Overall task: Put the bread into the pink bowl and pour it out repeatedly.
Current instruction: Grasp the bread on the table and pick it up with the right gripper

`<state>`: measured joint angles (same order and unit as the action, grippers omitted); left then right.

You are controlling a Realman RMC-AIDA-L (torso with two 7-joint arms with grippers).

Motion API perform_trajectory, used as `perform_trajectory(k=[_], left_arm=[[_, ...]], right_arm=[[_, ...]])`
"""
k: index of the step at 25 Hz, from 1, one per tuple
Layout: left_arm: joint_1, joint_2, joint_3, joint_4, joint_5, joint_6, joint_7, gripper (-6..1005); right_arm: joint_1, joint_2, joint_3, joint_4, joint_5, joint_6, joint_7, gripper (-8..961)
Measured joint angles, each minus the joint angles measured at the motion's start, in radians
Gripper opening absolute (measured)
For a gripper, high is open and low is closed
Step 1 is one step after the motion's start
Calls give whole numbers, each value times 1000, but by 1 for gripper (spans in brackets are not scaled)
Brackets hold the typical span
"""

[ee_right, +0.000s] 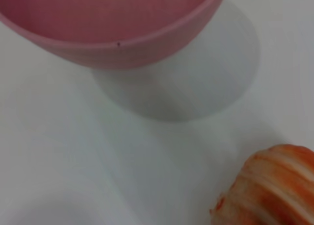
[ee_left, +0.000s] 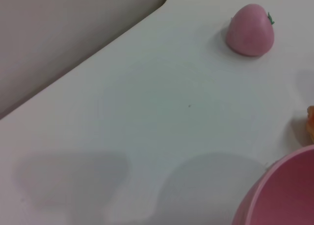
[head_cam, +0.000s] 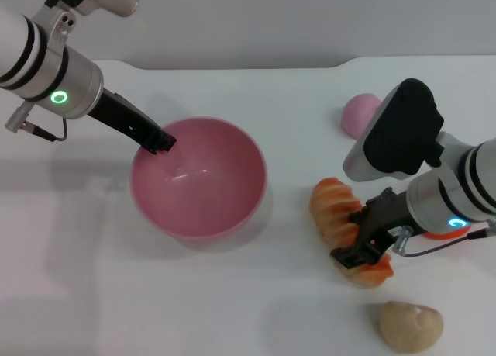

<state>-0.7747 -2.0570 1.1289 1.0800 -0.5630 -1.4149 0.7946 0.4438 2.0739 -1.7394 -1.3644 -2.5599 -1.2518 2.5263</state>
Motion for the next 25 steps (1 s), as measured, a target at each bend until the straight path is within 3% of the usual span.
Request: perform_trajectory(k=[9,25], left_arm=[[1,0,0,-1,0,3,0,99],[4,0,0,-3,0,13,0,100]], right_arm=[[-13,2,-9,-20,-58,1,-3,551],[-23,3,-9,-44,-64,3,-1,395]])
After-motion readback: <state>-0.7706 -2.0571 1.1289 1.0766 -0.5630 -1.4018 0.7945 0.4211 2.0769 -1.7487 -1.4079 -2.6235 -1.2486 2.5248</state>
